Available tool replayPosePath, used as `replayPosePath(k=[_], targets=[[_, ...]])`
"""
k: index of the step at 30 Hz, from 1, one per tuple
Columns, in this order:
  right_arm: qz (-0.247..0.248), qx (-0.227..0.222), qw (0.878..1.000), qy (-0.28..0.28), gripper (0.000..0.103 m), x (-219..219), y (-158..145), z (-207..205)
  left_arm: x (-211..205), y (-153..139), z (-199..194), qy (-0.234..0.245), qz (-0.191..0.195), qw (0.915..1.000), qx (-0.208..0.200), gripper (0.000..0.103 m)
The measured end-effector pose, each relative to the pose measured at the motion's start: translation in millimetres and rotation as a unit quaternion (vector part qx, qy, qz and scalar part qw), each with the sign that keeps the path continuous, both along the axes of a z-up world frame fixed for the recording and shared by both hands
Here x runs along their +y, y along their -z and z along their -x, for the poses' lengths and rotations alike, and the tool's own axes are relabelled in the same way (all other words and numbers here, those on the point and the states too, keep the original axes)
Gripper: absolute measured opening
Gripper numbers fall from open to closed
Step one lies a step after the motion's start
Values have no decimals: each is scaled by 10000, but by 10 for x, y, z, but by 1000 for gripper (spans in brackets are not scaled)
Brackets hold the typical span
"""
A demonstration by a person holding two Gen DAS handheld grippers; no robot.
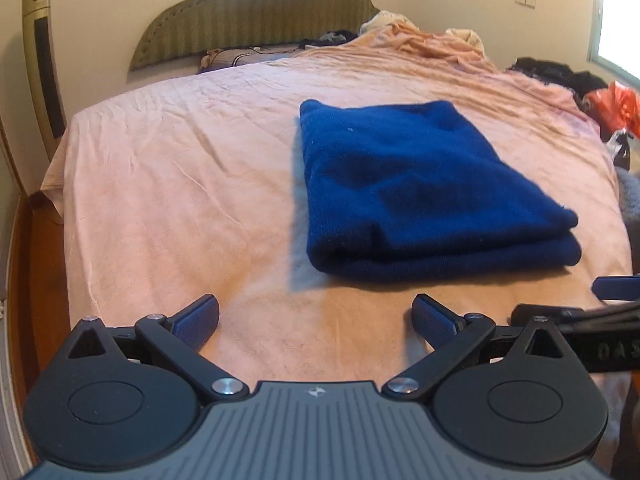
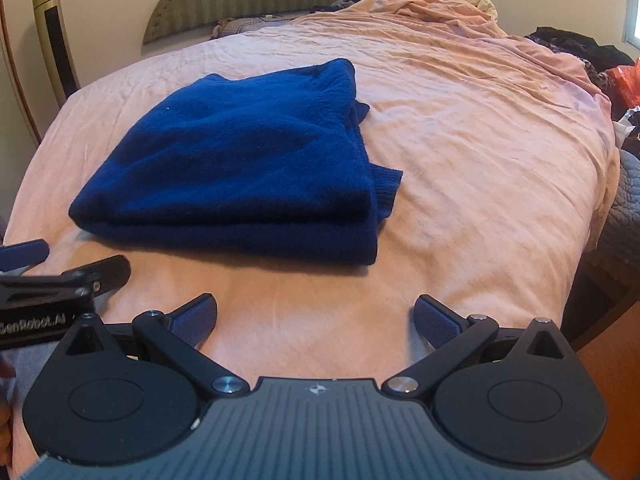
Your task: Fold small clothes
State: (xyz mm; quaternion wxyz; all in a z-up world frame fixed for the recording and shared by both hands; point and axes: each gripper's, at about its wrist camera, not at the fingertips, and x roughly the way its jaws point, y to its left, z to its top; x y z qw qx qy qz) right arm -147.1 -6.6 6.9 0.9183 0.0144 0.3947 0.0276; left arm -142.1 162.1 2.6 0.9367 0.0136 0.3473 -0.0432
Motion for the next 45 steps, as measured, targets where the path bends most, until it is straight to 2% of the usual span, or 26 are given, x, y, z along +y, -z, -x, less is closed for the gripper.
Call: replayPosePath(k=[13,19,26,45], targets=[[-11,19,10000,-2,102,-26,-21,-16,35,-39,-67,-126,143,9997,119,103],[11,-3,10000,5,102,-11,-5,0,-42,8,-64,-130,-63,9999,40,103],[18,-28,10000,16,102,-3,3,12,7,9,-73,-133,80,9999,-2,103],[19,-28,10000,17,102,0,3,14,18,8,-65,-133,84,9999,-19,103]])
